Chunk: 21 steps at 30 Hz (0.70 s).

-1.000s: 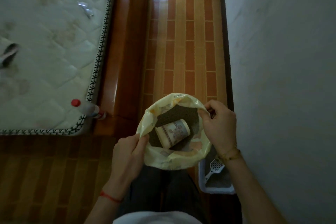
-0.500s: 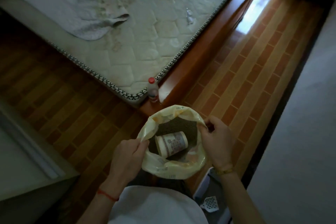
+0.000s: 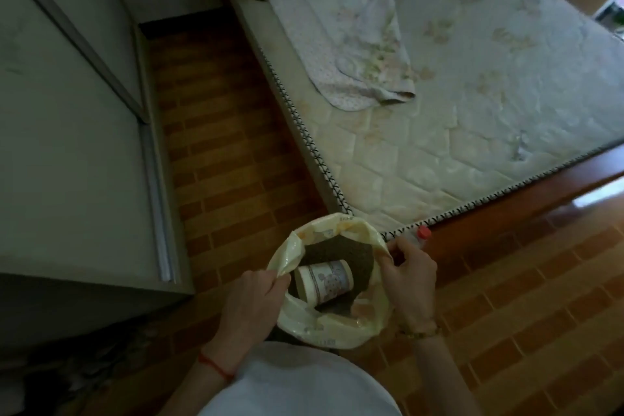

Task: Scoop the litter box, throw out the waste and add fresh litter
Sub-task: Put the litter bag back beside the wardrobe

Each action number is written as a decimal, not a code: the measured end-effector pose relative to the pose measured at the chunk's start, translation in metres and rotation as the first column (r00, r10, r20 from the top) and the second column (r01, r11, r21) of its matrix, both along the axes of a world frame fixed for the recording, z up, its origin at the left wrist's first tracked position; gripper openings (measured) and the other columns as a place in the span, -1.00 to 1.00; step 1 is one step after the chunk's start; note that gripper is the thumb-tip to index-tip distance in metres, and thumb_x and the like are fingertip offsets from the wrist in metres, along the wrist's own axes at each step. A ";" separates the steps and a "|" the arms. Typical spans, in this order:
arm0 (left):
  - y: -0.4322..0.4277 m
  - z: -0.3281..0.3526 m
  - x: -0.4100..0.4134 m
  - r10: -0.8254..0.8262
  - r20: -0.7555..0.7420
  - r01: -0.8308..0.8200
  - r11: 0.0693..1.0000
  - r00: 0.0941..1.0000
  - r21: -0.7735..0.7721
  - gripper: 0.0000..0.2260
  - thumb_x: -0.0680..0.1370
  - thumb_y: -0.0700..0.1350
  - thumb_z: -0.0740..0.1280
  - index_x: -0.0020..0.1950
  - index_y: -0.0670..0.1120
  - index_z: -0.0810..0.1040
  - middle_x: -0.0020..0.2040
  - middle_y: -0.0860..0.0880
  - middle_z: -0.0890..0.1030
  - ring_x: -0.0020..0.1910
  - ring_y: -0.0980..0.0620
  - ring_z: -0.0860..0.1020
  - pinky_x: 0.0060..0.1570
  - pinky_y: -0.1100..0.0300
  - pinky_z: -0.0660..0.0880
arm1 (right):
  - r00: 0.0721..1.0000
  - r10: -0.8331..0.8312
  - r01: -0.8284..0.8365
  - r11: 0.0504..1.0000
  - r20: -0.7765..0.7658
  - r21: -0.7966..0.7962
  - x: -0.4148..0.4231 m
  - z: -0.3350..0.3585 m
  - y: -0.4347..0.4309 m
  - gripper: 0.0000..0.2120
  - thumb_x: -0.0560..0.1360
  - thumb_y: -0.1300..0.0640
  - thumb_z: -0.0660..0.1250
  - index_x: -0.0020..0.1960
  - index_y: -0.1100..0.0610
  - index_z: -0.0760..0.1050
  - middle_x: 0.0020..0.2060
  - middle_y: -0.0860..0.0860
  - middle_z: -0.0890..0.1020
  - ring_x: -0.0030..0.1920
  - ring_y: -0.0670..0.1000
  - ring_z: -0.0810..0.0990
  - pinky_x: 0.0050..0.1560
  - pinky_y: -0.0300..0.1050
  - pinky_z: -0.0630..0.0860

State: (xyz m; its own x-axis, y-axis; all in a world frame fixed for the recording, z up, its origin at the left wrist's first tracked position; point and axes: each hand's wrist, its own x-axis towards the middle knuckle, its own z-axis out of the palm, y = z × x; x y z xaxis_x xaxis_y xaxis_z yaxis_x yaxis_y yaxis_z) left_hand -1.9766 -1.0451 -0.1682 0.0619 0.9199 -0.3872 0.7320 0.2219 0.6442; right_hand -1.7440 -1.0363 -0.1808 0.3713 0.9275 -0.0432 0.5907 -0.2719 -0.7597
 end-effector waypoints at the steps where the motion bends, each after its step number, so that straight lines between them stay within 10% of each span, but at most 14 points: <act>1: 0.007 0.000 -0.012 0.024 -0.003 -0.024 1.000 1.000 -0.005 -0.65 0.64 -0.01 0.21 -0.27 -0.11 0.58 -0.33 -0.11 0.62 -0.35 -0.02 0.60 -0.33 0.07 0.53 | 1.000 0.029 -0.029 1.000 0.001 0.007 -0.012 -0.001 0.014 -0.80 0.44 0.20 0.42 -0.32 0.09 0.47 -0.45 -0.09 0.48 -0.40 -0.16 0.43 -0.38 -0.41 0.30; 9: 0.057 -0.003 -0.093 0.247 -0.033 -0.248 0.968 0.969 -0.038 -0.62 0.65 -0.02 0.18 -0.28 -0.15 0.57 -0.36 -0.08 0.58 -0.39 0.03 0.56 -0.38 0.18 0.43 | 0.961 0.274 -0.272 0.961 0.037 -0.049 -0.104 -0.012 0.122 -0.82 0.41 0.16 0.42 -0.32 0.06 0.49 -0.45 -0.06 0.51 -0.40 -0.07 0.47 -0.38 -0.12 0.40; 21: 0.108 -0.036 -0.156 0.687 -0.098 -0.693 0.706 0.720 -0.144 -0.64 0.64 0.01 0.18 -0.28 -0.10 0.57 -0.32 -0.05 0.59 -0.31 0.05 0.58 -0.32 0.15 0.45 | 0.639 0.766 -0.745 0.639 0.070 -0.191 -0.234 -0.044 0.272 -0.78 0.44 0.15 0.39 -0.35 0.05 0.44 -0.49 -0.08 0.47 -0.48 -0.13 0.42 -0.48 -0.33 0.34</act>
